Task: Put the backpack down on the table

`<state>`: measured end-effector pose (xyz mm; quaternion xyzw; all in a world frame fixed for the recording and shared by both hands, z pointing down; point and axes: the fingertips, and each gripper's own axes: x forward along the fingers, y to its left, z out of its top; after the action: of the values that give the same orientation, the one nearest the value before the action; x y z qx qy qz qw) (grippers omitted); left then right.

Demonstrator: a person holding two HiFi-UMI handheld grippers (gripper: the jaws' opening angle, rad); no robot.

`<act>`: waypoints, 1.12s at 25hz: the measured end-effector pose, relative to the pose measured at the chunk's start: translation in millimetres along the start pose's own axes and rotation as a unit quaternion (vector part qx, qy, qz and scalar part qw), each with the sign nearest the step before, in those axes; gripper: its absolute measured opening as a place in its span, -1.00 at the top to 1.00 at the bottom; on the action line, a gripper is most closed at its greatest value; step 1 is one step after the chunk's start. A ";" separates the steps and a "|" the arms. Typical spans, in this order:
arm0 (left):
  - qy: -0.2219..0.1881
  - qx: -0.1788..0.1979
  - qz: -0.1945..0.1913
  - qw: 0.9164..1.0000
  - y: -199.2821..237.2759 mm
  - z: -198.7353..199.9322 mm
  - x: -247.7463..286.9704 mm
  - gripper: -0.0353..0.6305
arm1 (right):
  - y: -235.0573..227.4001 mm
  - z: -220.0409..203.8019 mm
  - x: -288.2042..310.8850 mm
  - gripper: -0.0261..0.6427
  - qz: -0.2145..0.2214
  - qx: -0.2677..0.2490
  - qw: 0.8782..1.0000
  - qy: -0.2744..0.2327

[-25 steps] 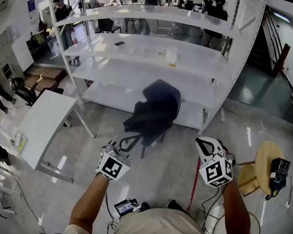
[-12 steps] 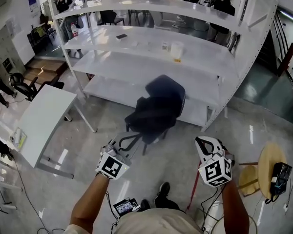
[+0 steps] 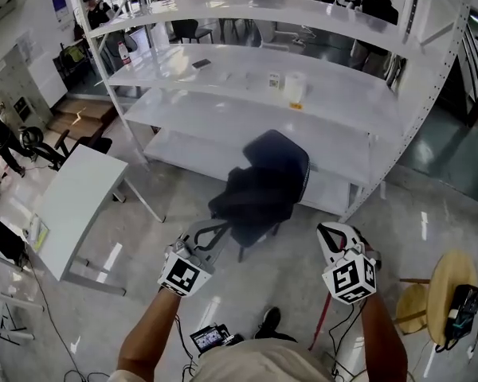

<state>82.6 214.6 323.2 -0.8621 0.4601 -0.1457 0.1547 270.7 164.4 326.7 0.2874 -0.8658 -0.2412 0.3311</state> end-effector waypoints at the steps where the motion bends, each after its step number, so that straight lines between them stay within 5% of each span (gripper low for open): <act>1: 0.004 0.001 0.002 1.000 2.5 -0.2 7.4 0.86 | -7.3 -2.5 5.2 0.84 0.002 0.002 1.000 -0.005; 15: 0.035 0.020 0.030 0.999 15.6 17.7 72.6 0.86 | -64.0 -36.8 43.8 0.84 0.027 0.009 0.998 -0.051; 28: 0.049 0.007 -0.003 0.999 19.6 -4.3 111.6 0.86 | -78.3 -60.0 73.5 0.84 0.030 0.042 0.998 -0.035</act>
<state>125.9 110.1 331.5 -0.8542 0.4634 -0.1914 0.1375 294.7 46.2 350.9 0.2661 -0.8944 -0.2050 0.2953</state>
